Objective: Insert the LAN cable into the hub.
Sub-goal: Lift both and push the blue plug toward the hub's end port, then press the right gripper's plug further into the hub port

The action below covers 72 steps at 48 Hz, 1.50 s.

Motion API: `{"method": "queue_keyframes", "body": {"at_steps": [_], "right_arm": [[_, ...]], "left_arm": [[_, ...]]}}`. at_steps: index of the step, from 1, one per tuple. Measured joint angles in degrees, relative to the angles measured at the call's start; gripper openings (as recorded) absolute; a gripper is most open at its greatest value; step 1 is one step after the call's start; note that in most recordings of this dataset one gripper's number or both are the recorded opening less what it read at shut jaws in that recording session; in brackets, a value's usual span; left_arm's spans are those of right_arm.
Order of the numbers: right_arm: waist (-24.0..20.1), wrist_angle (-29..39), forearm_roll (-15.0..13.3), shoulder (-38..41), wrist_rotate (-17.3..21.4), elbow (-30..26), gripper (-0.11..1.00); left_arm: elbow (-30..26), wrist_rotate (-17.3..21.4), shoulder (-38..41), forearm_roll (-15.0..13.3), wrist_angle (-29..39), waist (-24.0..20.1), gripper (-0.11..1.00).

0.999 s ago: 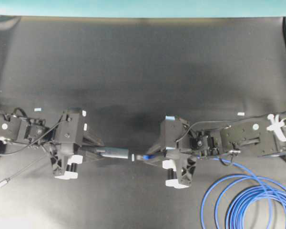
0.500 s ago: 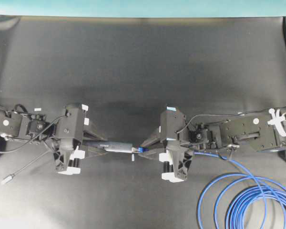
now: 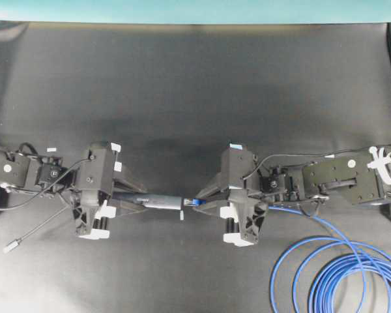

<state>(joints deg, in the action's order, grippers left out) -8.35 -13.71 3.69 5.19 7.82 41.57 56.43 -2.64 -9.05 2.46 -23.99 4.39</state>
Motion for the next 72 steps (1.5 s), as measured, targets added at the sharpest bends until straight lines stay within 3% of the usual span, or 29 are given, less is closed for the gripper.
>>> {"method": "queue_keyframes", "body": {"at_steps": [26, 44, 57, 72], "right_arm": [[-0.2, 0.4, -0.1, 0.2, 0.0, 0.0, 0.13], [-0.3, 0.7, 0.0, 0.4, 0.0, -0.3, 0.13], [-0.4, 5.5, -0.1, 1.0, -0.1, -1.9, 0.13], [-0.6, 6.1, -0.4, 1.2, -0.2, -1.9, 0.13]], "left_arm": [[-1.5, 0.0, 0.4, 0.0, 0.4, 0.0, 0.28], [-3.5, 0.2, 1.7, 0.0, 5.1, 0.0, 0.28], [-5.8, 0.3, 2.8, 0.0, 8.9, -0.4, 0.28], [-10.0, 3.0, 4.7, 0.0, 13.4, -0.4, 0.28]]}}
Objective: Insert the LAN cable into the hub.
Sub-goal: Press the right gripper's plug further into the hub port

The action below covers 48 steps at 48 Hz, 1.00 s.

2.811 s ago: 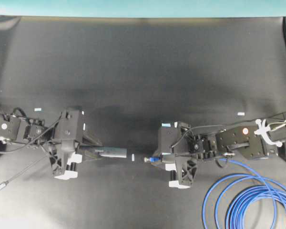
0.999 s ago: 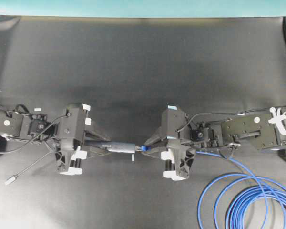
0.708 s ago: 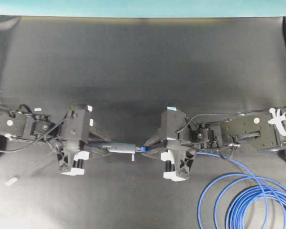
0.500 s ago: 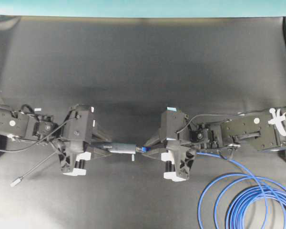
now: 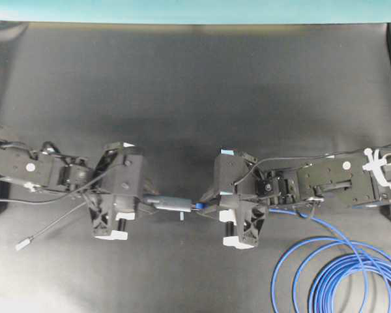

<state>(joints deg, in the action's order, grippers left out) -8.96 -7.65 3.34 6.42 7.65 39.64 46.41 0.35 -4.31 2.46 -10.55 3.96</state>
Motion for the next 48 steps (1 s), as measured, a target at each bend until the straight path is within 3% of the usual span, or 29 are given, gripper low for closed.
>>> {"method": "queue_keyframes", "body": {"at_steps": [48], "right_arm": [[0.5, -1.3, -0.9, 2.5, -0.3, -2.3, 0.13]], "left_arm": [[-0.2, -0.1, 2.1, 0.0, -2.5, -0.3, 0.28]]}}
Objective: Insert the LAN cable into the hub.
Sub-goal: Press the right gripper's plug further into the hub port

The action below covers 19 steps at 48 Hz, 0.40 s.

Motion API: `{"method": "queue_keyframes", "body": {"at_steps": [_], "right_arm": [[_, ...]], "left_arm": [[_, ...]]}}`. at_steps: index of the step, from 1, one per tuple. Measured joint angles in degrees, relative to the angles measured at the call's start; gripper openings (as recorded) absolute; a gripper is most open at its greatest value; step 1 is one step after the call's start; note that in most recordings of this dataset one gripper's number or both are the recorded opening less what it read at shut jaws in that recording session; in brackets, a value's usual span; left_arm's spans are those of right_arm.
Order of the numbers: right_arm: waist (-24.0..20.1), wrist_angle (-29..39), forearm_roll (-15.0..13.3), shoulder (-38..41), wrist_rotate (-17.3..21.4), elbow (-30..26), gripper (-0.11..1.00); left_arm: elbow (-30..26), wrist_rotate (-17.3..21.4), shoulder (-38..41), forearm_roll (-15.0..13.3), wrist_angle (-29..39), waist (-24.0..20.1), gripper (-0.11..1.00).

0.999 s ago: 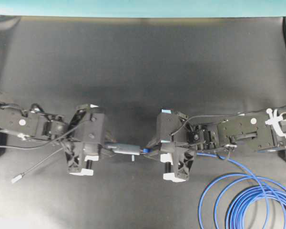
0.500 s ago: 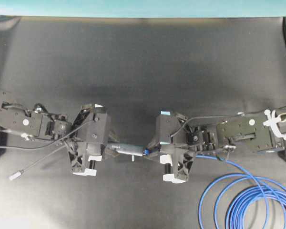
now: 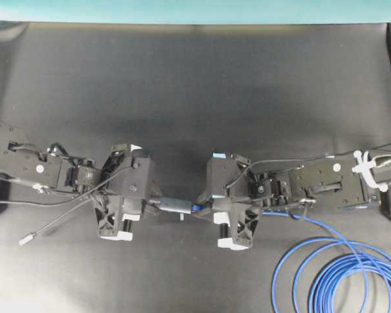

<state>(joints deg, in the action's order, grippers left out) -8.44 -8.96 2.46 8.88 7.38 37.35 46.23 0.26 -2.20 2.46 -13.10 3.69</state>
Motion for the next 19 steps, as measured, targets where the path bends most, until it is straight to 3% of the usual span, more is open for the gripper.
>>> {"method": "queue_keyframes", "body": {"at_steps": [19], "right_arm": [[-0.3, 2.7, -0.1, -1.1, -0.3, 0.0, 0.14]], "left_arm": [[0.9, -0.4, -2.1, 0.0, 0.0, 0.1, 0.28]]}}
